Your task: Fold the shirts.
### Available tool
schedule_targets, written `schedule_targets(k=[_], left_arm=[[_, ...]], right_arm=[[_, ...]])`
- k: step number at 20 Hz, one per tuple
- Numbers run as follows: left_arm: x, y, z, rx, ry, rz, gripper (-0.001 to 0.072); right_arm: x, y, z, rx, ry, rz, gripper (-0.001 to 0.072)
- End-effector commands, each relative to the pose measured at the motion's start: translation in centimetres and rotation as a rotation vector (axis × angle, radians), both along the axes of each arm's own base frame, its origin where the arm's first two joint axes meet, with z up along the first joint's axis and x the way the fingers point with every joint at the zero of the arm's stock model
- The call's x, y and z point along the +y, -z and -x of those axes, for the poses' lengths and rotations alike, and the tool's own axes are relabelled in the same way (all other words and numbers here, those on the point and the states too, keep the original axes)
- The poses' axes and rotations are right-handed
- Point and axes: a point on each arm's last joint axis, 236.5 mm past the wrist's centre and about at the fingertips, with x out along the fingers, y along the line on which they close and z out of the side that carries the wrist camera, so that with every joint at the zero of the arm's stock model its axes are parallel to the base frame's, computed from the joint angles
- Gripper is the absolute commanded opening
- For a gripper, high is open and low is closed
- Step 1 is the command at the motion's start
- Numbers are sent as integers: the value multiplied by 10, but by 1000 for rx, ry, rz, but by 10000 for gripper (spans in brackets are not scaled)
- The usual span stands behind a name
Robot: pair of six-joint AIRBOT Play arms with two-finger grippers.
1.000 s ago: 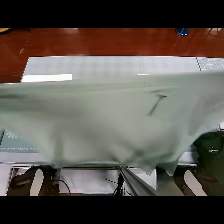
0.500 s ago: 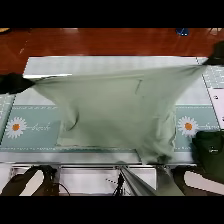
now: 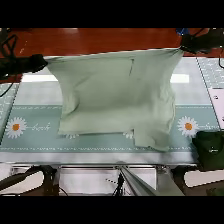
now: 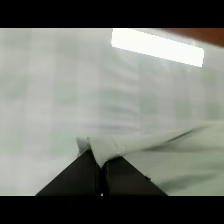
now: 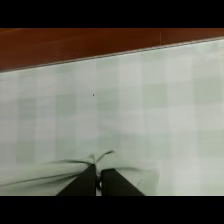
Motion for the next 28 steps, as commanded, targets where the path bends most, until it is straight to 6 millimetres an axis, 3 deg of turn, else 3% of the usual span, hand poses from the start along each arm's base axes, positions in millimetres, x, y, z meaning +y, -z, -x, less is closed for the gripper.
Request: schedule_targets(k=[1, 6, 8, 10, 12, 16, 20, 21, 22, 23, 24, 26, 28], left_arm=[[0, 13, -37, -89, -59, -25, 22], [-18, 64, -45, -6, -31, -22, 22], [-21, 78, -41, 38, -15, -17, 22], [-22, 79, -37, 54, 3, -30, 23], [-27, 84, -24, 110, 35, -14, 23], [-42, 112, 19, 312, 143, 16, 23], [-45, 115, 21, 327, 150, 25, 24], [-45, 115, 21, 327, 150, 26, 31], [-44, 113, 21, 324, 149, 24, 118], [-42, 110, 23, 327, 150, 26, 269], [-37, 103, 26, 339, 157, 30, 346], [-21, 86, 37, 390, 175, 49, 346], [0, 72, 62, 488, 199, 82, 346]], right_arm=[[-5, 21, -26, -37, 47, -24, 23], [0, 77, -16, 121, 38, -51, 23], [3, 87, -7, 172, 26, -54, 23], [7, 90, 5, 224, 9, -59, 23], [11, 93, 25, 301, -15, -63, 23], [15, 107, 61, 462, -54, -51, 23], [18, 116, 61, 486, -49, -63, 26], [20, 120, 62, 496, -53, -72, 74], [22, 121, 63, 499, -66, -79, 181], [24, 119, 65, 499, -96, -73, 252], [21, 113, 72, 507, -127, -49, 322], [4, 98, 104, 577, -201, 35, 354], [-41, 85, 163, 785, -198, 205, 354]])
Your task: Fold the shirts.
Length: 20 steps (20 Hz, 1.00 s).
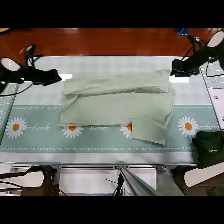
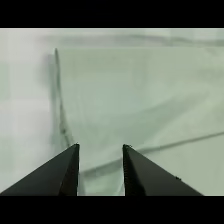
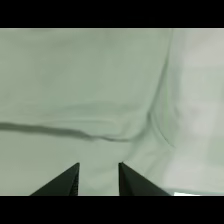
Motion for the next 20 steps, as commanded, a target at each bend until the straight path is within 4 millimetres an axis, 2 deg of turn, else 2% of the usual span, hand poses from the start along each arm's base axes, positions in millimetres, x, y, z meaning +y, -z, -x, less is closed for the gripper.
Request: schedule_targets(k=[1, 3, 5, 7, 10, 12, 16, 18, 20], left_arm=[[27, -13, 51, 194, 45, 61, 346], [38, 2, 96, 356, 45, 126, 346], [39, 24, 142, 484, 38, 202, 376], [32, 42, 173, 543, 18, 274, 470], [17, 63, 208, 610, 55, 329, 485], [12, 75, 215, 617, 49, 334, 601], [13, 94, 211, 595, 1, 308, 606], [7, 101, 208, 578, -4, 294, 606], [-4, 107, 195, 533, -18, 294, 606]], right_arm=[[-55, -22, 84, 267, -40, 179, 354], [-66, -25, 108, 299, -1, 150, 354], [-69, -8, 132, 319, 33, 95, 442], [-46, 13, 145, 278, 36, -63, 506], [-15, 32, 138, 159, 77, -239, 506], [-5, 34, 127, 93, 101, -284, 505], [16, 22, 106, 4, 109, -393, 503], [19, 19, 103, -8, 114, -414, 502], [20, 18, 104, -6, 114, -419, 502]])
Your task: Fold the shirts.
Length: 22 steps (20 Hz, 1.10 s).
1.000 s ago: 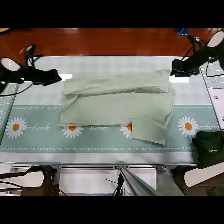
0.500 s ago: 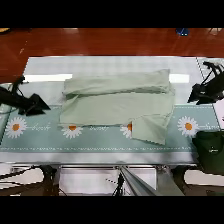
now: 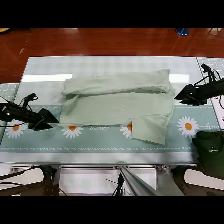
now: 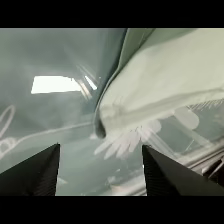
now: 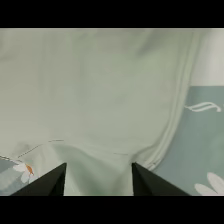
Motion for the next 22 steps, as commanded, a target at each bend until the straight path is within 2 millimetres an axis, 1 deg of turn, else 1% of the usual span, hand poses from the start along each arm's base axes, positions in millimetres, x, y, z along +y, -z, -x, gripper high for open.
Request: schedule_targets(k=[1, 3, 4, 5, 6, 8, 9, 10, 11, 12, 13, 16, 17, 18, 19, 20, 22], left_arm=[[-17, 11, -23, -78, -49, -11, 604], [-36, 5, -40, -125, -77, 26, 588], [-44, 3, -43, -134, -72, 37, 535], [-50, 3, -42, -135, -52, 39, 340], [-55, 2, -39, -140, -22, 45, 294], [-59, 0, -33, -136, 15, 63, 24], [-58, -1, -31, -129, 15, 71, 23], [-57, -3, -29, -124, 18, 80, 23], [-56, -4, -27, -118, 14, 87, 23], [-53, -5, -26, -112, 7, 94, 23], [-51, -6, -26, -109, 2, 100, 23], [-45, -8, -23, -104, -9, 113, 23], [-44, -9, -23, -106, -7, 116, 23], [-44, -9, -23, -107, -7, 118, 23], [-44, -10, -22, -107, -2, 123, 23], [-45, -11, -21, -104, 1, 127, 23], [-46, -13, -20, -103, 9, 133, 23]], right_arm=[[9, -7, -7, -34, 17, -49, 502], [9, -13, -6, -52, 13, -39, 502], [6, -17, -5, -67, 3, -17, 502], [0, -19, -2, -74, 0, 15, 502], [-8, -21, 2, -76, 0, 50, 502], [-27, -23, 14, -57, 11, 97, 502], [-36, -21, 24, -27, 14, 110, 502], [-46, -16, 38, 21, 16, 125, 502], [-53, -7, 56, 83, 12, 140, 502], [-53, 4, 69, 128, 29, 141, 501], [-47, 16, 82, 156, 36, 125, 501], [-13, 54, 118, 210, -5, 86, 502], [-5, 65, 122, 210, 0, 71, 506], [3, 74, 123, 201, 24, 50, 540], [9, 81, 117, 175, 65, 26, 546], [13, 84, 108, 137, 104, 9, 545], [15, 85, 83, 45, 190, -18, 541]])
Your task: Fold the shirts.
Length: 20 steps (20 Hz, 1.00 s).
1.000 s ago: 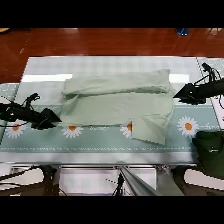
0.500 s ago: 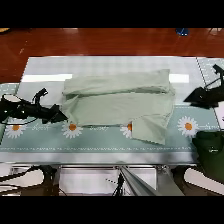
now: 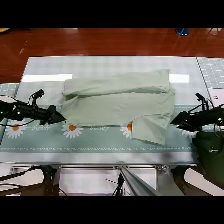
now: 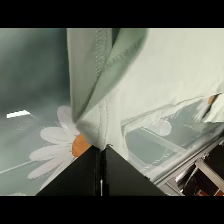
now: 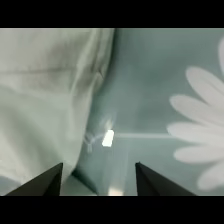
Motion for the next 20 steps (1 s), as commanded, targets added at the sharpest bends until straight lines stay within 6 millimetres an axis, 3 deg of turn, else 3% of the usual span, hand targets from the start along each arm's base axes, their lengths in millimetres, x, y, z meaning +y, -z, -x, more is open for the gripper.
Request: schedule_targets(k=[1, 4, 9, 12, 15, 18, 20], left_arm=[[0, -3, 2, 1, 12, 12, 23], [0, -3, 2, -5, 18, 12, 23], [0, -3, 2, -10, 22, 12, 23], [0, -2, 2, -12, 20, 9, 23], [2, -1, -1, -19, 12, 0, 23], [2, -2, -1, -25, 19, 1, 23], [1, -13, -5, -46, 50, 15, 22]], right_arm=[[7, 8, -34, -142, 148, -31, 541], [-1, 5, -53, -201, 216, -15, 533], [7, 17, -33, -134, 202, -32, 533], [11, 25, -24, -113, 209, -38, 360], [18, 24, -29, -129, 217, -51, 283], [47, 22, -32, -153, 101, -53, 25], [60, 3, -47, -211, 13, -57, 24]])
